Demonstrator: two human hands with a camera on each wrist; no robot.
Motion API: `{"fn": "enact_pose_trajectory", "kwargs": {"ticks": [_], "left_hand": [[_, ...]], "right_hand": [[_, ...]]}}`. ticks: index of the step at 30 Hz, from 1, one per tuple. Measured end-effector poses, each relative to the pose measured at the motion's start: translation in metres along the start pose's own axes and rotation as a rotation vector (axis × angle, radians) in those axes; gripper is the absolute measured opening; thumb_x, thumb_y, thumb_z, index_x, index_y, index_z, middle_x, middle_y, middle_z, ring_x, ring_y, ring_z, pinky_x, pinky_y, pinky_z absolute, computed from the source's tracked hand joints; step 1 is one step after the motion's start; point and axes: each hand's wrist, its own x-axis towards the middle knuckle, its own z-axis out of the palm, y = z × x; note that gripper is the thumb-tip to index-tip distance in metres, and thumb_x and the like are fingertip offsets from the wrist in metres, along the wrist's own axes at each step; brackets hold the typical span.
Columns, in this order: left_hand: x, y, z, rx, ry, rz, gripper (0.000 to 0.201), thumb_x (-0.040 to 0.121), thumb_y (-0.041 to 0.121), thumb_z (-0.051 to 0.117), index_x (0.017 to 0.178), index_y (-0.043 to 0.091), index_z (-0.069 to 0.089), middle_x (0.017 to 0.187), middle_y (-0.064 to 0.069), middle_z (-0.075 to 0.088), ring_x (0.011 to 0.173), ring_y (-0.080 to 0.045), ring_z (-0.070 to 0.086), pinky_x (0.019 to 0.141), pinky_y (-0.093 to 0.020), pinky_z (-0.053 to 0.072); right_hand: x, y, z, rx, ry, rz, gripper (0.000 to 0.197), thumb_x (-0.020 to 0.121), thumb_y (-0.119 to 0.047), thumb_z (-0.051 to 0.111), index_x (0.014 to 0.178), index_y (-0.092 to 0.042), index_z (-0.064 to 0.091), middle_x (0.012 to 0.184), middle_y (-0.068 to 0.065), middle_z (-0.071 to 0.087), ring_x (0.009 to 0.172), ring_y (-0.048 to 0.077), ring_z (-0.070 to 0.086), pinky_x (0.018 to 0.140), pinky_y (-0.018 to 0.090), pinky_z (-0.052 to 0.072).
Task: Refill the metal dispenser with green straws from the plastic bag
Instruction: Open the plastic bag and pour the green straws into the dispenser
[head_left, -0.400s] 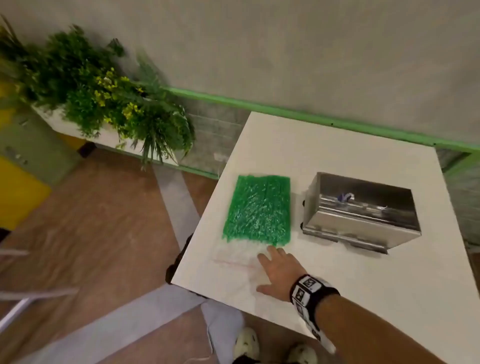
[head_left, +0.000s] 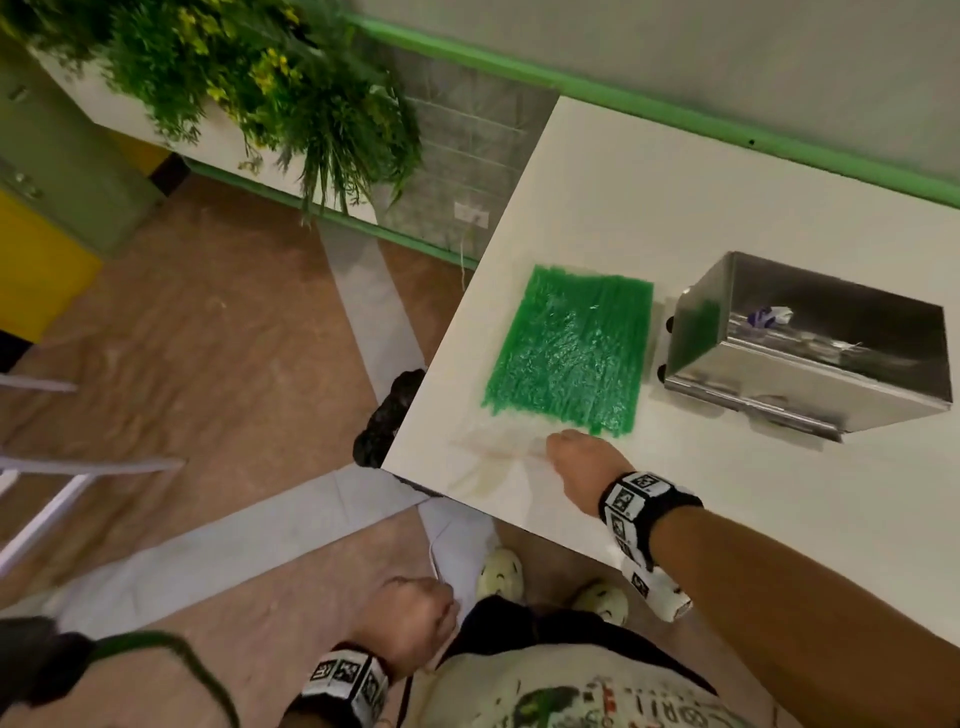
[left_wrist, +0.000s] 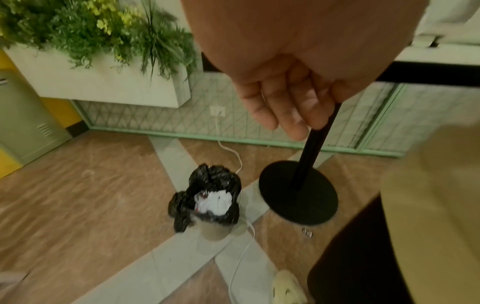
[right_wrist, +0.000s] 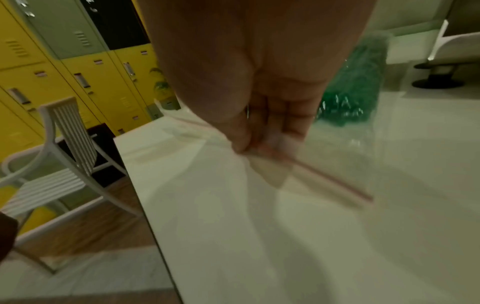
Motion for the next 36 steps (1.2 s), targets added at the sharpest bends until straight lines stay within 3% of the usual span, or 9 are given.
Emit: {"fn": "enact_pose_trajectory", "kwargs": {"ticks": [4, 7, 10, 13, 16, 20, 24, 31, 36], "left_hand": [[0.014, 0.016, -0.045, -0.110, 0.285, 0.061, 0.032, 0.095, 0.037, 0.050, 0.066, 0.025, 0.056, 0.061, 0.007, 0.061, 0.052, -0.014, 0.056, 0.050, -0.028, 0.046], [0.041, 0.036, -0.096, -0.229, 0.501, 0.088, 0.029, 0.097, 0.034, 0.052, 0.072, 0.021, 0.062, 0.067, 0.006, 0.060, 0.056, -0.013, 0.055, 0.054, -0.027, 0.041], [0.072, 0.056, -0.143, -0.410, 0.642, 0.072, 0.027, 0.100, 0.032, 0.056, 0.079, 0.017, 0.064, 0.076, 0.004, 0.060, 0.069, -0.013, 0.053, 0.065, -0.025, 0.040], [0.096, 0.082, -0.190, -0.541, 0.711, 0.054, 0.030, 0.102, 0.034, 0.055, 0.077, 0.018, 0.061, 0.078, 0.005, 0.057, 0.073, -0.015, 0.054, 0.067, -0.029, 0.045], [0.108, 0.114, -0.228, -0.695, 0.798, 0.095, 0.023, 0.102, 0.028, 0.059, 0.079, 0.024, 0.056, 0.081, 0.008, 0.058, 0.076, -0.006, 0.056, 0.063, -0.013, 0.040], [0.110, 0.163, -0.263, -0.942, 0.875, 0.187, 0.016, 0.100, 0.028, 0.064, 0.089, 0.017, 0.058, 0.082, 0.010, 0.063, 0.078, -0.006, 0.062, 0.063, -0.015, 0.045], [0.112, 0.203, -0.268, -0.979, 0.909, 0.296, 0.012, 0.095, 0.021, 0.068, 0.092, 0.012, 0.060, 0.087, 0.002, 0.067, 0.084, -0.015, 0.066, 0.073, -0.029, 0.055], [0.124, 0.237, -0.234, -0.796, 0.680, 0.218, 0.025, 0.082, 0.018, 0.078, 0.073, 0.013, 0.056, 0.077, 0.001, 0.061, 0.073, -0.017, 0.061, 0.072, -0.041, 0.056], [0.125, 0.262, -0.253, -0.881, 0.664, 0.185, 0.025, 0.086, 0.013, 0.076, 0.075, 0.008, 0.054, 0.066, 0.013, 0.056, 0.061, -0.005, 0.051, 0.063, -0.022, 0.046]], "right_hand": [[0.001, -0.005, -0.019, 0.542, -0.071, 0.067, 0.016, 0.095, -0.015, 0.058, 0.085, -0.009, 0.069, 0.079, 0.002, 0.069, 0.075, 0.017, 0.065, 0.073, 0.033, 0.054], [-0.011, -0.011, -0.053, 1.007, -0.068, 0.104, 0.016, 0.094, -0.006, 0.060, 0.081, -0.006, 0.070, 0.069, 0.003, 0.069, 0.059, 0.016, 0.062, 0.056, 0.028, 0.050], [-0.030, -0.014, -0.092, 1.211, -0.025, 0.036, 0.011, 0.094, -0.005, 0.063, 0.093, 0.004, 0.069, 0.076, 0.011, 0.070, 0.060, 0.021, 0.062, 0.055, 0.026, 0.048], [-0.051, -0.007, -0.128, 1.354, 0.026, -0.018, 0.007, 0.091, -0.002, 0.065, 0.094, -0.001, 0.071, 0.084, 0.018, 0.068, 0.066, 0.025, 0.065, 0.071, 0.038, 0.051], [-0.074, 0.005, -0.162, 1.459, 0.046, -0.085, 0.011, 0.093, 0.002, 0.059, 0.091, -0.003, 0.070, 0.086, 0.017, 0.070, 0.075, 0.028, 0.067, 0.079, 0.040, 0.054], [-0.107, 0.029, -0.202, 1.550, 0.138, -0.163, 0.015, 0.093, 0.004, 0.055, 0.085, -0.006, 0.063, 0.081, 0.012, 0.065, 0.073, 0.024, 0.063, 0.071, 0.032, 0.055], [-0.132, 0.055, -0.208, 1.674, 0.203, -0.204, 0.017, 0.094, -0.007, 0.059, 0.077, -0.010, 0.059, 0.073, 0.011, 0.046, 0.064, 0.019, 0.052, 0.063, 0.028, 0.053], [-0.153, 0.090, -0.179, 1.527, 0.102, -0.048, 0.018, 0.098, -0.024, 0.055, 0.091, -0.009, 0.060, 0.084, 0.017, 0.052, 0.066, 0.025, 0.064, 0.065, 0.034, 0.054], [-0.173, 0.112, -0.193, 1.510, 0.130, -0.154, 0.013, 0.099, -0.012, 0.054, 0.087, -0.009, 0.058, 0.087, 0.018, 0.057, 0.069, 0.026, 0.060, 0.064, 0.034, 0.054]]}}
